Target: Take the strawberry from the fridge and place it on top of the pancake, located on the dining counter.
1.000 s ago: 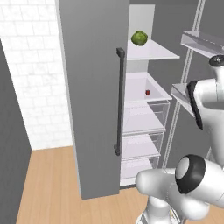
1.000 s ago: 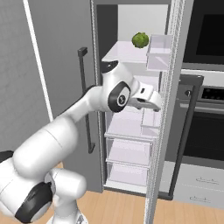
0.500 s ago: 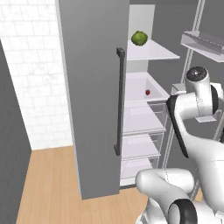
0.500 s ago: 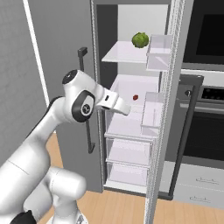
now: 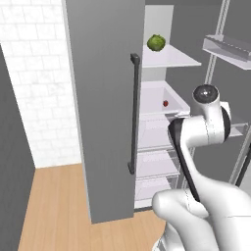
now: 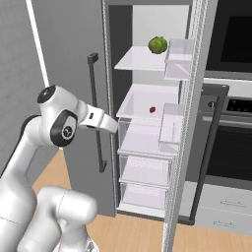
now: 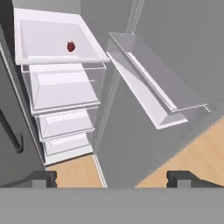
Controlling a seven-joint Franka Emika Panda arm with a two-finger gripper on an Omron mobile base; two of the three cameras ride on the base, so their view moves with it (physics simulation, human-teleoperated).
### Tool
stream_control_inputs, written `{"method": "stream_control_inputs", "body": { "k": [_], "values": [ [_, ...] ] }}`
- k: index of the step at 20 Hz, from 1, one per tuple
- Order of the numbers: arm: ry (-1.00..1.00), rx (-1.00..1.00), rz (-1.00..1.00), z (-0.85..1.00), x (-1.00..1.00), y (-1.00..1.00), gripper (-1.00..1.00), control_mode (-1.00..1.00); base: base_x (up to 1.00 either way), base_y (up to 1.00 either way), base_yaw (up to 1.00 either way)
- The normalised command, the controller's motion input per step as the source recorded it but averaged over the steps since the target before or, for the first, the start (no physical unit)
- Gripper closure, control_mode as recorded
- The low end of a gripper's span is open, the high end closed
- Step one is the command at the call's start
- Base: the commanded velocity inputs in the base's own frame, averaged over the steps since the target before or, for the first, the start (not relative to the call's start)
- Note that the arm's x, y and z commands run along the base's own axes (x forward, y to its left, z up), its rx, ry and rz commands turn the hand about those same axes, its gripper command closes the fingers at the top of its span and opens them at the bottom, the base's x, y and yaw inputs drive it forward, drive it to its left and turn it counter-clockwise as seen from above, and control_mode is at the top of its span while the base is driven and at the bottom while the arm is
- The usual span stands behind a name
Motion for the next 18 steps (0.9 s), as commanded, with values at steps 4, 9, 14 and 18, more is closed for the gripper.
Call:
{"method": "stream_control_inputs", "body": {
  "k": [4, 9, 14, 18],
  "values": [
    [0.08, 0.14, 0.18, -0.08, -0.68, 0.36, -1.0, -1.0, 0.0, 0.0, 0.0],
    [0.06, 0.13, 0.16, -0.18, -0.48, 0.45, -1.0, -1.0, 0.0, 0.0, 0.0],
    [0.03, 0.03, 0.08, -0.12, -0.03, 0.28, -1.0, -1.0, 0.0, 0.0, 0.0],
    [0.01, 0.0, 0.01, -0.12, 0.0, 0.0, -1.0, -1.0, 0.0, 0.0, 0.0]
  ]
}}
